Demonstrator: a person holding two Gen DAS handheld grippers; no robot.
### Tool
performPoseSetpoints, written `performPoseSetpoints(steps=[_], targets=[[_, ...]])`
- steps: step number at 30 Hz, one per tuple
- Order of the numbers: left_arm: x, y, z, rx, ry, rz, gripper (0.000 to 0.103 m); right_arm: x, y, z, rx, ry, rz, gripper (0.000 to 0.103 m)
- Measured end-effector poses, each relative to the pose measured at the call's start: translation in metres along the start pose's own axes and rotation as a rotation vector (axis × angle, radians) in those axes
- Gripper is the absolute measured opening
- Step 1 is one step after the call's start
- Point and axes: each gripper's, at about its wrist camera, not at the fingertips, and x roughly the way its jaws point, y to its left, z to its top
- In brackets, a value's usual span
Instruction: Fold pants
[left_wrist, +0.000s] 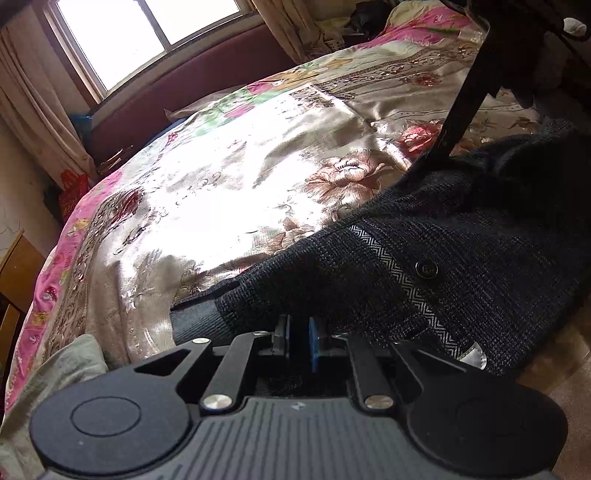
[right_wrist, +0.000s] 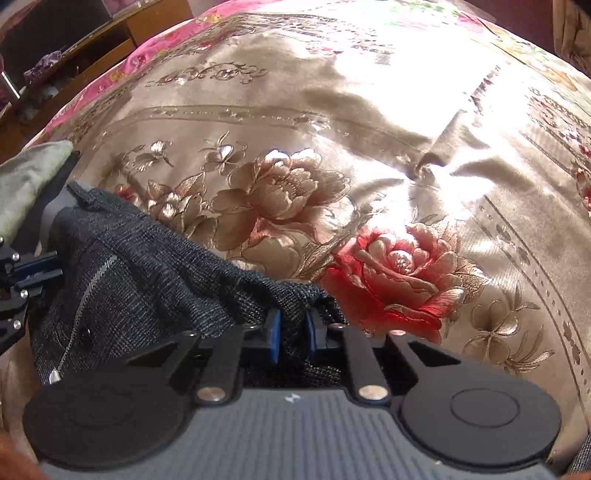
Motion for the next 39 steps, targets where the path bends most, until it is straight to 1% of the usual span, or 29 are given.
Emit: performPoseSetpoints(steps=[1,3,5,7,8,10,12,14,16,19,22,25,27,30,36,38,39], targets=[[0.003,-0.002,-0.002,0.009,0.006,0.008,0.029,0.0,-0.008,0.004,0.046,-0.018,0.007,0.012],[0.005,-0.004,-0.004,0.015,0.021,0.016,0.029,0.005,-0.018,0.006,0.133,-0.024,0.02,0.013],[0.002,-0.005,-0.001,0.008,0.037,0.021,0.029,0.008,-0.016,0.001,0.142,-0.011,0.017,0.017],[-0.005,-0.006,0.006,-0.008,0.036,0.012,0.029,-0.006,-0.018,-0.006,0.166,-0.045,0.037,0.019],[-0.011,-0.008,0.01,-0.015,0.025,0.002,0.029,-0.016,-0.022,-0.01,0.193,-0.066,0.046,0.018],[-0.021,-0.018,0.022,-0.018,-0.004,-0.022,0.029,-0.038,-0.031,-0.02,0.223,-0.099,0.024,0.019],[-0.029,-0.033,0.039,-0.021,-0.036,-0.079,0.029,-0.066,-0.048,-0.033,0.235,-0.119,-0.026,0.018],[-0.032,-0.054,0.055,-0.028,-0.062,-0.14,0.029,-0.089,-0.073,-0.049,0.275,-0.11,-0.099,0.019],[-0.03,-0.086,0.076,-0.018,-0.104,-0.227,0.029,-0.112,-0.107,-0.069,0.344,-0.097,-0.171,0.019],[-0.024,-0.132,0.103,0.011,-0.154,-0.313,0.03,-0.141,-0.157,-0.096,0.459,-0.091,-0.262,0.026],[-0.019,-0.179,0.131,0.024,-0.183,-0.403,0.031,-0.162,-0.202,-0.122,0.558,-0.108,-0.309,0.027],[-0.016,-0.221,0.152,0.074,-0.208,-0.44,0.035,-0.169,-0.235,-0.138,0.601,-0.119,-0.314,0.029],[-0.014,-0.242,0.163,0.09,-0.216,-0.461,0.037,-0.171,-0.254,-0.142,0.639,-0.143,-0.31,0.03],[-0.009,-0.266,0.178,0.101,-0.222,-0.476,0.038,-0.171,-0.282,-0.144,0.692,-0.189,-0.329,0.031],[0.007,-0.298,0.206,0.095,-0.248,-0.49,0.039,-0.156,-0.32,-0.134,0.734,-0.225,-0.346,0.032],[0.01,-0.305,0.211,0.108,-0.255,-0.477,0.04,-0.15,-0.33,-0.129,0.737,-0.229,-0.357,0.037],[0.013,-0.308,0.215,0.112,-0.253,-0.476,0.041,-0.147,-0.333,-0.126,0.737,-0.228,-0.359,0.038]])
